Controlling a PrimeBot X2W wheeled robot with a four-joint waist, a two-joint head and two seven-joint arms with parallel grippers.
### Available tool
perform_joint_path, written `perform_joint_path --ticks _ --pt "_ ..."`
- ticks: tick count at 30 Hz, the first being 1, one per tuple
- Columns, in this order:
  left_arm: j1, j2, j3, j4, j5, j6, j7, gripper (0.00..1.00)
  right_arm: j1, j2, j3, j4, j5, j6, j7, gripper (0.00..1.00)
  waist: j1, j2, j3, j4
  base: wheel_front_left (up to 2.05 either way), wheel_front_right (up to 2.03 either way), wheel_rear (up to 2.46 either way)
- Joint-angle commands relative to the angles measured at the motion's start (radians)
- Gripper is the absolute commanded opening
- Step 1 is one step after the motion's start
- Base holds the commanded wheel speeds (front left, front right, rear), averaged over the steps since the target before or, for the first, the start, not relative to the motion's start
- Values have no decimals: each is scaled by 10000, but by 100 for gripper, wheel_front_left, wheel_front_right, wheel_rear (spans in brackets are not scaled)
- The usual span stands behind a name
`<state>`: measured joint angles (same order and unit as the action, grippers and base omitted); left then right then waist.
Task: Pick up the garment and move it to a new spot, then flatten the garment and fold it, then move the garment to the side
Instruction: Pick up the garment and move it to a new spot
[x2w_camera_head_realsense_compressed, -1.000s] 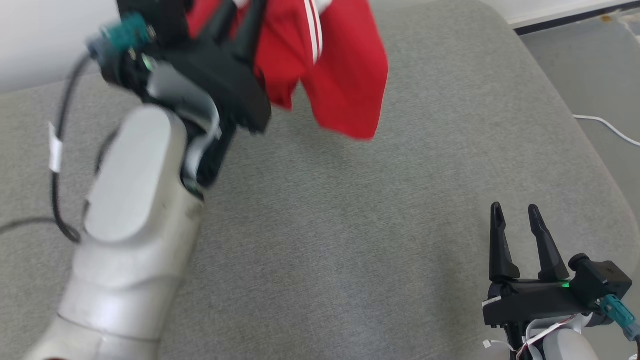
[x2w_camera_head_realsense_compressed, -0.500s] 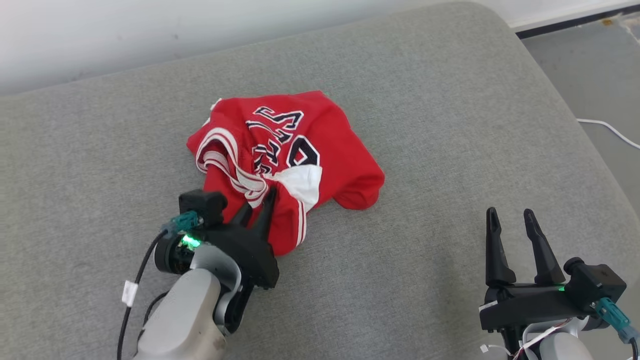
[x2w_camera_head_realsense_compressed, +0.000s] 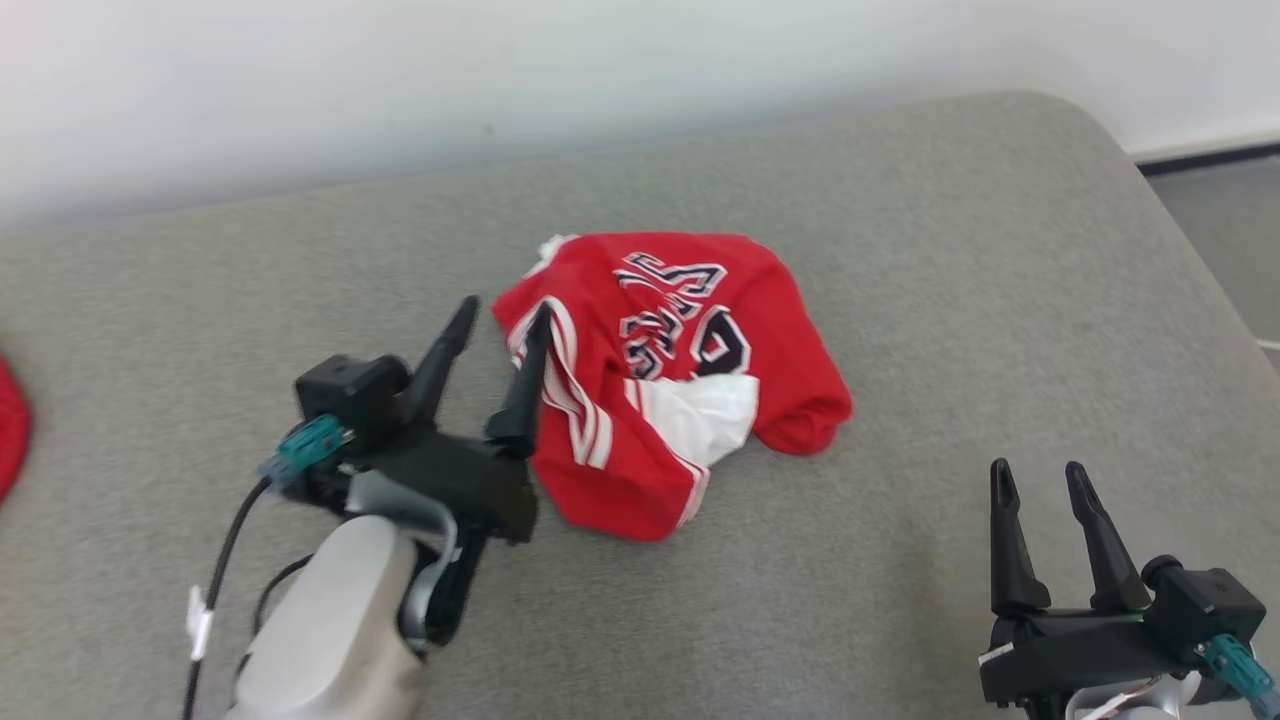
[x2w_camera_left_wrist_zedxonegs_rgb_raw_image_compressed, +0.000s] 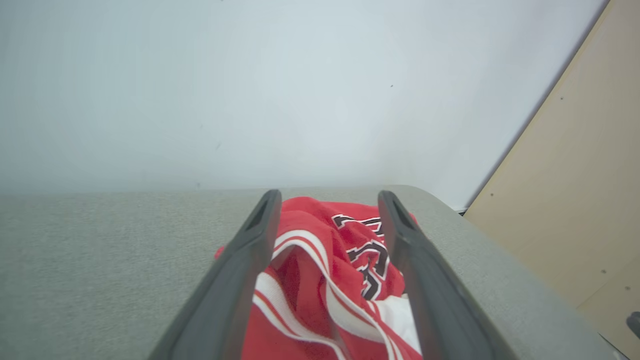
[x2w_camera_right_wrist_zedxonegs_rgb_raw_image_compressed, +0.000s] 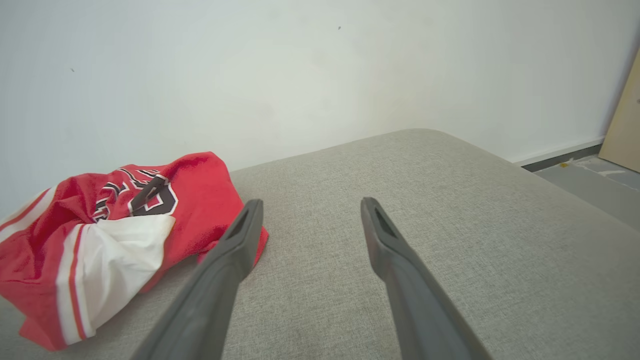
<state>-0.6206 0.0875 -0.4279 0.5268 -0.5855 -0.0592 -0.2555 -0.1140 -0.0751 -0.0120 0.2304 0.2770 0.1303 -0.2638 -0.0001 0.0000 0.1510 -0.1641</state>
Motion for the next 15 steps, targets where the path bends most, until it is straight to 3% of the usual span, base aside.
perform_joint_path --ticks 1,8,15 --pt "376 297 102 -263 248 145 -43 100 197 -104 4 -42 -112 9 -12 100 1 0 -745 838 0 0 0" --pt "1587 1347 723 -1365 561 611 -90 100 537 -194 185 -136 -174 9 -13 100 1 0 -1546 1598 0 0 0" --pt "3219 2245 1457 -2851 894 1217 -94 100 716 -362 336 -413 -243 9 83 100 1 0 -1866 1899 0 0 0"
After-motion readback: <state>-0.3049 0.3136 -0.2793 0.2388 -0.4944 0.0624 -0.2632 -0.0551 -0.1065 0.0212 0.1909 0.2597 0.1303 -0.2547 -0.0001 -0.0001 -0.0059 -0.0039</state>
